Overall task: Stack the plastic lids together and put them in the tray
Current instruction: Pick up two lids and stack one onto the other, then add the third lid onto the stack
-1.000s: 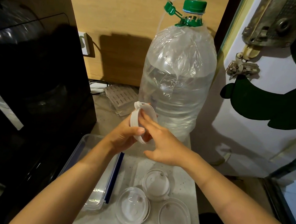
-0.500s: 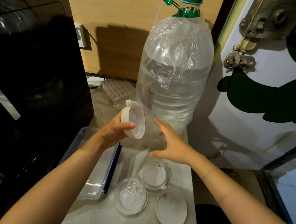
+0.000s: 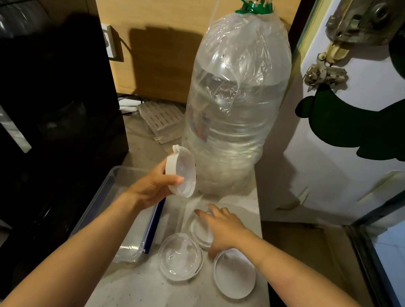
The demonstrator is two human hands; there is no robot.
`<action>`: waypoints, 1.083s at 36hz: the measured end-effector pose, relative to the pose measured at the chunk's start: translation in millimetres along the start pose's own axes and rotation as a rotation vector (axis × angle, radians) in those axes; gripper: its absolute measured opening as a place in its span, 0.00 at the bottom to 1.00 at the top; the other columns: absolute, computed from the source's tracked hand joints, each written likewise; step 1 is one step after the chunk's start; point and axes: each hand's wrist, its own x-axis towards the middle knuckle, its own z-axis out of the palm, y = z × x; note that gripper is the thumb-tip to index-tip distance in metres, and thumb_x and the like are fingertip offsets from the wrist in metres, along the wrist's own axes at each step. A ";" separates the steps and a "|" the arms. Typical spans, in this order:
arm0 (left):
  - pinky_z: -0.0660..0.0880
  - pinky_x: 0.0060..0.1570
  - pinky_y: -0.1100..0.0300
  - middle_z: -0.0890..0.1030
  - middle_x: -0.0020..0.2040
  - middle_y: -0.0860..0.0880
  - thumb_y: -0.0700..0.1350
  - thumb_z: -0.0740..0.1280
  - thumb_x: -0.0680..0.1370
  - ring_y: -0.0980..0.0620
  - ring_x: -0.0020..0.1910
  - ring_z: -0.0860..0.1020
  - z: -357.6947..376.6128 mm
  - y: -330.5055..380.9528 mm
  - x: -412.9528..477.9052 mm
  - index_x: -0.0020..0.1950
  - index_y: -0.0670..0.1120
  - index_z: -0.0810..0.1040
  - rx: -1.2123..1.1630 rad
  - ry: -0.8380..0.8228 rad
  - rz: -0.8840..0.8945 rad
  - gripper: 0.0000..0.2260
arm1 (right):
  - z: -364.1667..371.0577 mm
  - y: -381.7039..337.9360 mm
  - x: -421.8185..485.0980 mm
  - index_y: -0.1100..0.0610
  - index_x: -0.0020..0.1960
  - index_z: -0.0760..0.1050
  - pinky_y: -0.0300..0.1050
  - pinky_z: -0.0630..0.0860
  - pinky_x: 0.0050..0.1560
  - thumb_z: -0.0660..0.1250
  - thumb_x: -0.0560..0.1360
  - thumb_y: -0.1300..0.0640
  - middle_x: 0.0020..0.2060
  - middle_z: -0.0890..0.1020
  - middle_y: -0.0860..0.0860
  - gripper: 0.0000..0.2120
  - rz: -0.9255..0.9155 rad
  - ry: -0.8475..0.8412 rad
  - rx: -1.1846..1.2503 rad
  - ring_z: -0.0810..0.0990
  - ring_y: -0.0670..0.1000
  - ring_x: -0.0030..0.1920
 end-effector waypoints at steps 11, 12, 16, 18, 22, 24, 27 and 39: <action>0.77 0.42 0.59 0.73 0.54 0.39 0.56 0.80 0.51 0.45 0.50 0.76 -0.1 -7.5 1.6 0.68 0.41 0.61 0.023 0.008 -0.015 0.51 | -1.7 -9.3 11.4 0.47 0.73 0.52 0.53 0.65 0.64 0.76 0.63 0.52 0.68 0.63 0.55 0.46 -0.046 -0.021 -0.144 0.63 0.58 0.66; 0.77 0.42 0.59 0.72 0.55 0.38 0.56 0.80 0.51 0.45 0.50 0.75 0.1 -8.1 1.6 0.68 0.41 0.61 0.024 0.010 -0.015 0.51 | -1.8 -9.5 11.8 0.47 0.73 0.53 0.53 0.65 0.64 0.75 0.64 0.52 0.68 0.64 0.55 0.45 -0.046 -0.022 -0.147 0.63 0.58 0.66; 0.77 0.43 0.58 0.71 0.56 0.38 0.56 0.80 0.51 0.44 0.52 0.74 0.0 -8.9 2.5 0.68 0.42 0.61 0.020 0.016 -0.015 0.51 | -3.7 -8.8 13.3 0.46 0.73 0.54 0.53 0.66 0.62 0.76 0.63 0.52 0.67 0.64 0.56 0.45 -0.042 -0.016 -0.141 0.64 0.59 0.64; 0.77 0.43 0.57 0.71 0.57 0.37 0.56 0.80 0.52 0.43 0.53 0.73 -0.6 -8.6 2.7 0.68 0.42 0.61 0.014 0.016 -0.013 0.51 | -6.7 -6.8 14.2 0.45 0.72 0.54 0.54 0.66 0.62 0.76 0.62 0.51 0.66 0.64 0.56 0.45 -0.031 -0.001 -0.095 0.64 0.61 0.64; 0.77 0.42 0.59 0.72 0.54 0.40 0.51 0.78 0.53 0.46 0.50 0.75 -1.5 -6.6 2.4 0.65 0.45 0.65 0.002 0.008 -0.015 0.44 | -20.9 1.8 15.0 0.42 0.71 0.56 0.56 0.67 0.63 0.74 0.63 0.49 0.67 0.65 0.55 0.42 -0.001 0.100 0.070 0.64 0.62 0.65; 0.78 0.40 0.61 0.73 0.52 0.44 0.47 0.73 0.54 0.49 0.48 0.75 -0.9 -4.6 1.4 0.61 0.48 0.67 -0.016 0.014 -0.011 0.36 | -33.1 5.9 13.2 0.40 0.70 0.57 0.55 0.68 0.63 0.74 0.62 0.50 0.67 0.64 0.54 0.42 0.018 0.146 0.164 0.63 0.61 0.66; 0.78 0.39 0.61 0.72 0.52 0.45 0.50 0.79 0.50 0.48 0.49 0.74 -1.3 -2.4 1.6 0.60 0.50 0.67 -0.041 0.011 -0.007 0.41 | -55.1 12.4 5.9 0.40 0.70 0.58 0.54 0.69 0.64 0.76 0.61 0.50 0.66 0.63 0.54 0.43 0.025 0.236 0.340 0.64 0.58 0.66; 0.79 0.42 0.60 0.71 0.53 0.46 0.57 0.80 0.46 0.48 0.50 0.73 1.7 6.6 5.2 0.59 0.52 0.67 -0.103 0.027 0.029 0.44 | -126.7 15.4 -41.4 0.43 0.51 0.57 0.27 0.71 0.50 0.77 0.55 0.55 0.54 0.66 0.47 0.35 -0.196 0.641 0.975 0.70 0.42 0.51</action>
